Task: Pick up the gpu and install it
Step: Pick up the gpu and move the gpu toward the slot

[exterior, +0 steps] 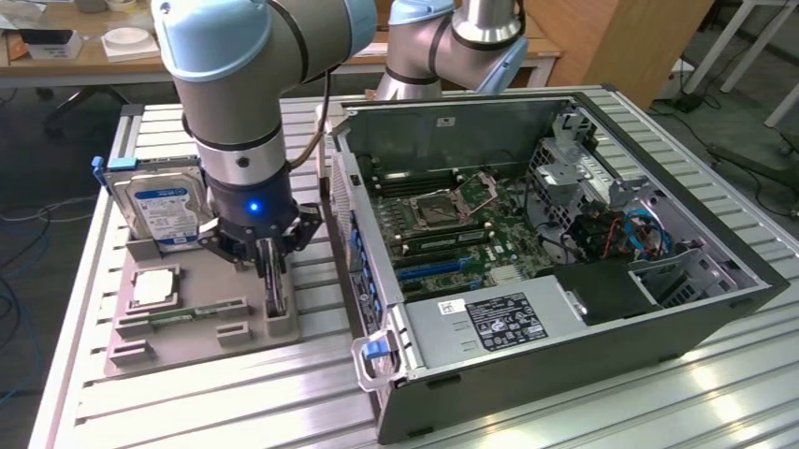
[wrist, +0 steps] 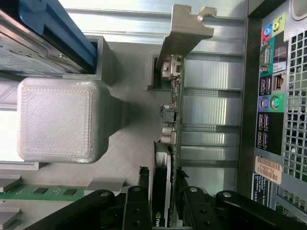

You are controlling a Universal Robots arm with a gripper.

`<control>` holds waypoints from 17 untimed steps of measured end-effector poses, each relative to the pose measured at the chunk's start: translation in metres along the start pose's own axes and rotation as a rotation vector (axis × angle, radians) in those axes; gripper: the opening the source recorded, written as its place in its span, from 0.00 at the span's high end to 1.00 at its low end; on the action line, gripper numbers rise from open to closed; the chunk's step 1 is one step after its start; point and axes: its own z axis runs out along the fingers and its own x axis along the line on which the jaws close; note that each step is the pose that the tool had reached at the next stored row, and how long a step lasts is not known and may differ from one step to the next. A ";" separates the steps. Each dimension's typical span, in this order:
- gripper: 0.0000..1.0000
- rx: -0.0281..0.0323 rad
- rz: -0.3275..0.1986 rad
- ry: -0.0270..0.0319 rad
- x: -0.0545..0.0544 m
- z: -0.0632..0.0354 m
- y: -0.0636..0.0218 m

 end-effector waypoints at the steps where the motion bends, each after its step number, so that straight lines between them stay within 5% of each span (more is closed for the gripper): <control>1: 0.66 0.0000 0.000 0.0000 0.000 0.0000 0.0000; 4: 0.73 0.0001 0.000 -0.0001 0.000 0.0000 0.0000; 17: 0.73 0.0000 0.000 0.0000 0.000 0.0000 0.0000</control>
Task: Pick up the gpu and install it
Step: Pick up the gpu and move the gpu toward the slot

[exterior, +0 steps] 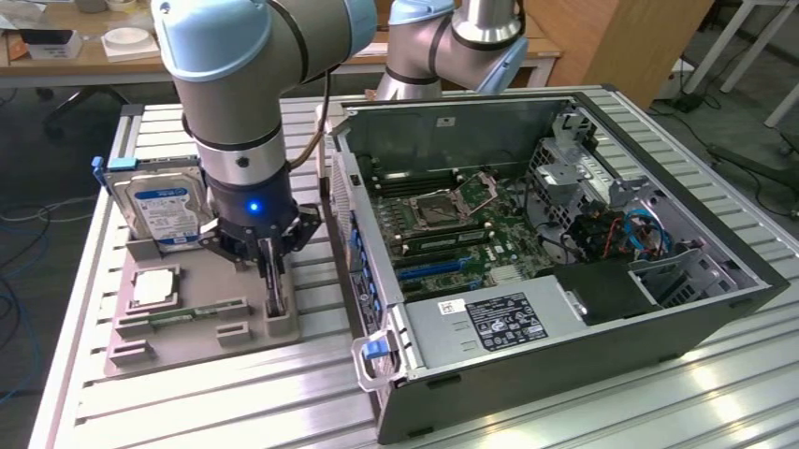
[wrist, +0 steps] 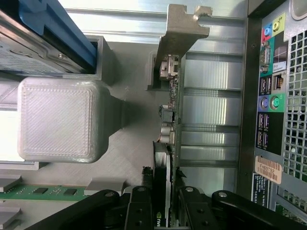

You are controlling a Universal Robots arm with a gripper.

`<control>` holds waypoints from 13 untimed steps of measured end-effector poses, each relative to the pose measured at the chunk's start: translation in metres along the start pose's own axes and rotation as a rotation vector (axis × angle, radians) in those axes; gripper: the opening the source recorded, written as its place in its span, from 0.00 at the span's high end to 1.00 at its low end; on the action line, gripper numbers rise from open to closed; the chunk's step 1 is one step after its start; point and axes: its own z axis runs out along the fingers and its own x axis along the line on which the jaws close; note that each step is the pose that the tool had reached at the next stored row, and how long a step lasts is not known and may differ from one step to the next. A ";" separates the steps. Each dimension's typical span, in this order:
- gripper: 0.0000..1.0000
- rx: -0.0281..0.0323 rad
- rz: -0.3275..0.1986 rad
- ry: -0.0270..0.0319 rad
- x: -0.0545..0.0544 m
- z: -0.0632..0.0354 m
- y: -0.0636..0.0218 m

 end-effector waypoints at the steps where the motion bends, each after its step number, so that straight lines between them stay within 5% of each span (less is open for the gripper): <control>1: 0.73 0.0000 0.000 0.0000 0.000 0.0000 0.0000; 6: 0.73 -0.0002 0.000 -0.0002 0.000 -0.0030 0.0001; 13: 0.73 0.0000 0.000 0.0000 0.000 -0.0267 0.0010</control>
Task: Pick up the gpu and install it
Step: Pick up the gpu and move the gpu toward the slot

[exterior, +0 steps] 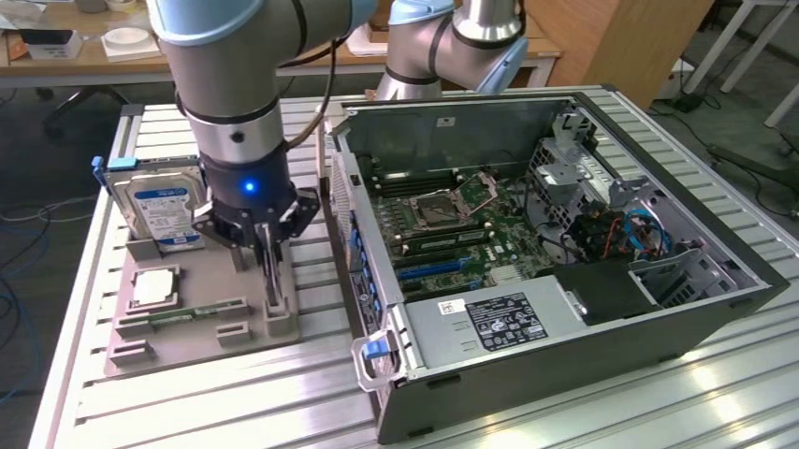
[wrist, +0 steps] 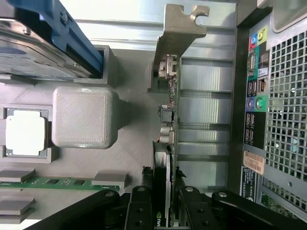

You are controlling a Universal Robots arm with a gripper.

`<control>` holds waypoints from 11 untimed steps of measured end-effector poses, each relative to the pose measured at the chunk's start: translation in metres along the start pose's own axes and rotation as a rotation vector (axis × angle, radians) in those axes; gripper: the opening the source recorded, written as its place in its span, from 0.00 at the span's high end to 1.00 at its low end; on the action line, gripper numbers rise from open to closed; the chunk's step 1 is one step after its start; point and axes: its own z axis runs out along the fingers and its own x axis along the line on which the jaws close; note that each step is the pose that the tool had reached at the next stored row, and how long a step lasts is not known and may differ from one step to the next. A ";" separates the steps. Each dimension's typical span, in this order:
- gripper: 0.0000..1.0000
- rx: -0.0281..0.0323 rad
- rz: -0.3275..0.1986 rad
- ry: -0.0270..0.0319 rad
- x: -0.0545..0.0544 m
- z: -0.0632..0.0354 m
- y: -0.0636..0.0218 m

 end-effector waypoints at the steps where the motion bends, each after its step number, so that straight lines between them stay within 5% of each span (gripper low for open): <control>1: 0.73 0.0000 0.000 0.0000 0.000 -0.0020 0.0001; 11: 0.73 -0.0012 0.000 -0.0003 0.000 -0.0130 0.0001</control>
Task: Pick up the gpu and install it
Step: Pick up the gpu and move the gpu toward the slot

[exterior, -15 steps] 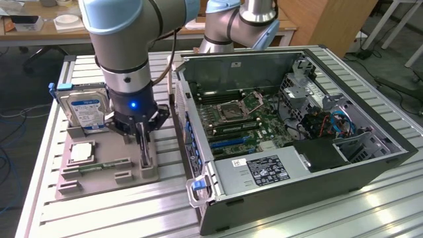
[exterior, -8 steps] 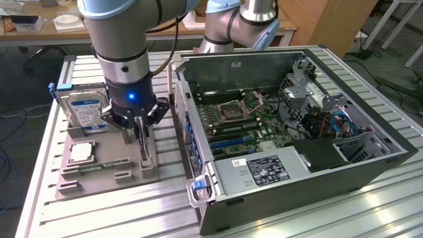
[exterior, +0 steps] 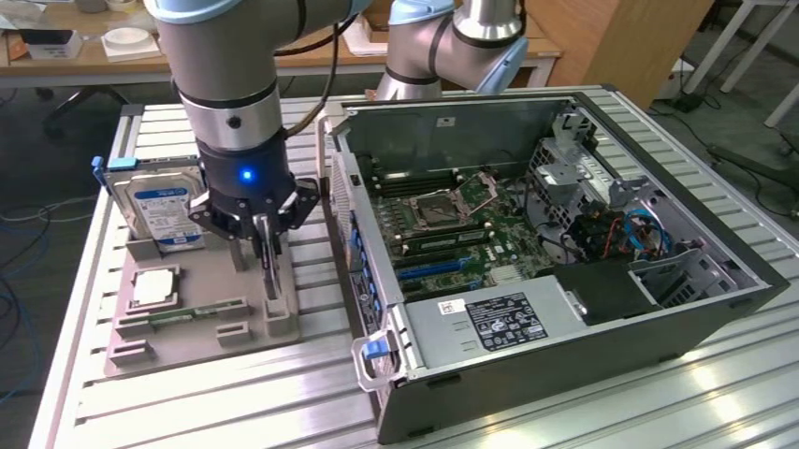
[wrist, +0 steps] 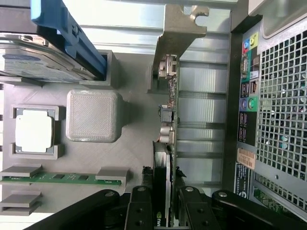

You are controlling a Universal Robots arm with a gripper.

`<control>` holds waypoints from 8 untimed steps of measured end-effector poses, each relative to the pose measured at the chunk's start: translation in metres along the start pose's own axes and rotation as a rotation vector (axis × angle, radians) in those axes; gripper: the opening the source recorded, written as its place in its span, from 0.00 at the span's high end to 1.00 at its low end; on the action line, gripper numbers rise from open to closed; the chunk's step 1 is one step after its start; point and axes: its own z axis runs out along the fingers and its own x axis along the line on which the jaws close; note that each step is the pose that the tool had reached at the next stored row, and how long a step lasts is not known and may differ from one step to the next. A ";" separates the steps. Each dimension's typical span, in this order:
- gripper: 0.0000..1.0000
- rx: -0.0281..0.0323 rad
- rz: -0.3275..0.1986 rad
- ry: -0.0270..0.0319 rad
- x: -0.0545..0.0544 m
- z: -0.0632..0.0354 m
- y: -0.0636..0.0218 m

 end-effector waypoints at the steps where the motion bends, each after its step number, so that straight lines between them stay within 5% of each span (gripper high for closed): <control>1: 0.73 -0.0004 0.000 0.0000 0.000 0.0000 0.0000; 8: 0.73 -0.0007 0.000 0.0002 0.002 -0.0003 0.0002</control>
